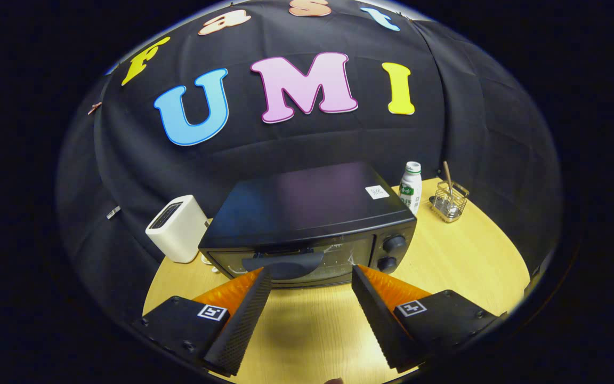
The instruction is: Open the toaster oven, put the food inside, and close the toaster oven door.
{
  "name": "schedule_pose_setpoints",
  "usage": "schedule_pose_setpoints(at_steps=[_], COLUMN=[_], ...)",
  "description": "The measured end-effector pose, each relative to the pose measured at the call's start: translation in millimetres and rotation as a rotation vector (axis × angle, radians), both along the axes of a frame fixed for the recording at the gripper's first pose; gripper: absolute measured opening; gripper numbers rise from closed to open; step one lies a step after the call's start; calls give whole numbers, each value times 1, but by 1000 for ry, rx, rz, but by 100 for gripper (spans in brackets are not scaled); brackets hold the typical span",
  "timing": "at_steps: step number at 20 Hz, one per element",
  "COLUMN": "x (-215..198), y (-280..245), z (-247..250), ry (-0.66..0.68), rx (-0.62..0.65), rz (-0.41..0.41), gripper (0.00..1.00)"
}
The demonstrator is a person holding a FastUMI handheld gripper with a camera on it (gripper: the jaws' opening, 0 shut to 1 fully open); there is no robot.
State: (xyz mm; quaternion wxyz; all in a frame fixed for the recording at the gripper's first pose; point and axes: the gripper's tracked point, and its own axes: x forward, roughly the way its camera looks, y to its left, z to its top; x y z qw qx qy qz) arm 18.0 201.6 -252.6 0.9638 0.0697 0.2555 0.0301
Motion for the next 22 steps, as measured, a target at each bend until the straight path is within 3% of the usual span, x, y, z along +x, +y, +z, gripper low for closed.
schedule_pose_setpoints(at_steps=[14,22], x=[-5,-27], y=[-72,-108], z=[203,239], ry=[-413,-452], rx=[-59,-77], rz=[14,7], gripper=[98,98])
